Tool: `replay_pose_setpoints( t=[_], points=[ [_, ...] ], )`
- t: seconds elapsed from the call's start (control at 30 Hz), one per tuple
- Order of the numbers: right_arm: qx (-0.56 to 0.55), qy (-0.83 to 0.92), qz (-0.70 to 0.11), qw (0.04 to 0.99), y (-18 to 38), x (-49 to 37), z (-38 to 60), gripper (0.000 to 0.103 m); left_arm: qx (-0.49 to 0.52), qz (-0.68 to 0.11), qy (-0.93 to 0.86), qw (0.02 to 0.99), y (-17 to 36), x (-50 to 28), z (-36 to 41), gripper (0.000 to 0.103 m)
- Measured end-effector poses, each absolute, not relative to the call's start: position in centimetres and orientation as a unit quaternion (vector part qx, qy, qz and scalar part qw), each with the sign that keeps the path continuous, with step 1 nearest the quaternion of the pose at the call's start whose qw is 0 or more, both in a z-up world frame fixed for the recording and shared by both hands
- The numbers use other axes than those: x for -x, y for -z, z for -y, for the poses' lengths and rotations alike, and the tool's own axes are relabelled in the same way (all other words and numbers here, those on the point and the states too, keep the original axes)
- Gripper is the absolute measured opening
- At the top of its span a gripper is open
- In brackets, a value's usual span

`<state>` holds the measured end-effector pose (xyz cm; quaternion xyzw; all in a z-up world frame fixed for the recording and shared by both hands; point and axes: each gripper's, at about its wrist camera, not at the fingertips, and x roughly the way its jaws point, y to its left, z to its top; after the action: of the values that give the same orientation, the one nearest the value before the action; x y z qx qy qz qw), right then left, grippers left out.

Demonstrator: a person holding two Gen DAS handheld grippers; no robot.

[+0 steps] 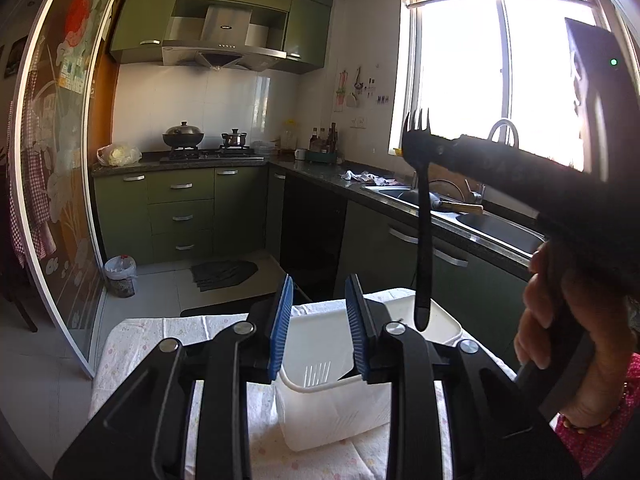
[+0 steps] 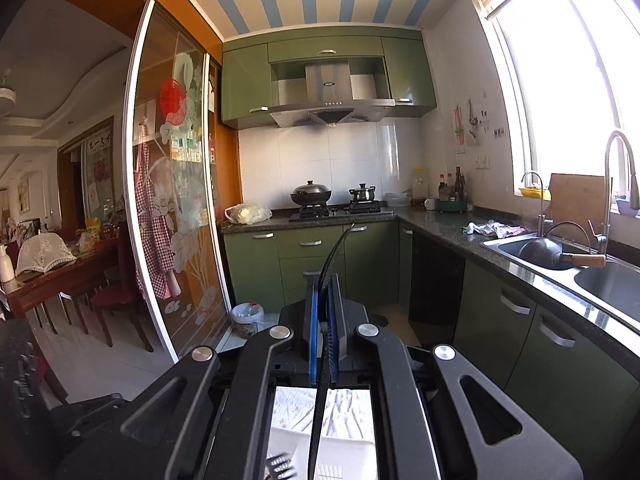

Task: Organize utensils
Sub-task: 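Carry both forks over the white holder and open both tools to drop them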

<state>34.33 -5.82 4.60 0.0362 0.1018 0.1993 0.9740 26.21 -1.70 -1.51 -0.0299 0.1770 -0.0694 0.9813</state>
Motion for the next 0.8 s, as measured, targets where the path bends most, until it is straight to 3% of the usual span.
replay_pose_setpoints(
  t=[0.37,0.43,0.47,0.63,0.8],
  points=[
    [-0.004,-0.201,-0.161,0.966,2.2,-33.1,5.9,0.006,0.028,-0.300,0.067,0.951,3.3,-21.8,0.8,0.032],
    [0.006,-0.198,-0.160,0.967,2.6,-31.8,6.3,0.031,0.032,-0.341,0.069,0.937,4.3,-21.2,1.0,0.033],
    [0.011,-0.196,-0.155,0.968,2.5,-31.3,6.5,0.036,0.035,-0.364,0.074,0.928,5.0,-20.9,1.1,0.033],
    [0.039,-0.198,-0.141,0.969,1.9,-26.5,8.4,0.038,0.020,-0.478,0.100,0.872,9.1,-19.2,2.7,0.033],
    [0.060,-0.239,-0.198,0.949,2.6,-22.4,10.1,0.038,0.014,-0.557,0.111,0.823,12.8,-18.2,4.6,0.033]
  ],
)
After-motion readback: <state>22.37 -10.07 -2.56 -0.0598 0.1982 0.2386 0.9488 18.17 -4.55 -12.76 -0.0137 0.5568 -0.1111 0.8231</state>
